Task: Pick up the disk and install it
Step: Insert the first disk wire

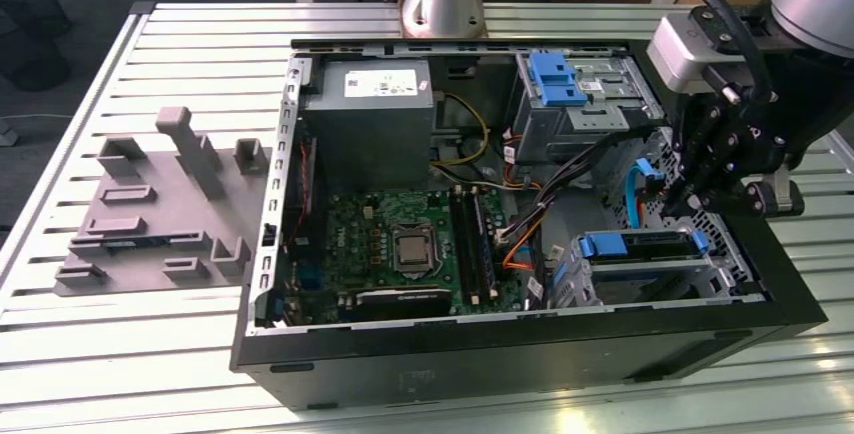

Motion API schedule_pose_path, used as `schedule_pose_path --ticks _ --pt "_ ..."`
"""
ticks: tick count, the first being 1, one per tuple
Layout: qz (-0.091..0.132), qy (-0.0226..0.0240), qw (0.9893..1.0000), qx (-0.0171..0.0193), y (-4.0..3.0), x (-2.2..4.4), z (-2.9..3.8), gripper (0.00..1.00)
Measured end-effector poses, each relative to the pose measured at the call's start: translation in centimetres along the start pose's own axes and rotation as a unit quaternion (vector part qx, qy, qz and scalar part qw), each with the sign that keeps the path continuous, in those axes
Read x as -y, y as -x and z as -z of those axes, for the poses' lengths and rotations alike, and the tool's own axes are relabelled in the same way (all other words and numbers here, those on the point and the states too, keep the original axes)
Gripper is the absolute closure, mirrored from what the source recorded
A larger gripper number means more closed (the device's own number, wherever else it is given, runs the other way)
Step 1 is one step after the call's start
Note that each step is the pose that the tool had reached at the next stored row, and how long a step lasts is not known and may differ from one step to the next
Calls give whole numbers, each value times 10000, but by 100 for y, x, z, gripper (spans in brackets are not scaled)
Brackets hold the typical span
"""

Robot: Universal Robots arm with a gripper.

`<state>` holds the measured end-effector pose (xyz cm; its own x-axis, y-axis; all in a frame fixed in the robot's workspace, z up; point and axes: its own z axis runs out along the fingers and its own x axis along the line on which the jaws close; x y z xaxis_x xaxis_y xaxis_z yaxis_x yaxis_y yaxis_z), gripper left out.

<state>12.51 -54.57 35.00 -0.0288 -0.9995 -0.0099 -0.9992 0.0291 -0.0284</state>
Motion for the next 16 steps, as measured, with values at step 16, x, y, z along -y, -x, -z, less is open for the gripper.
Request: schedule_pose_path --ticks 16 --pt "-55 51 10000 -2 -55 -1 -76 84"
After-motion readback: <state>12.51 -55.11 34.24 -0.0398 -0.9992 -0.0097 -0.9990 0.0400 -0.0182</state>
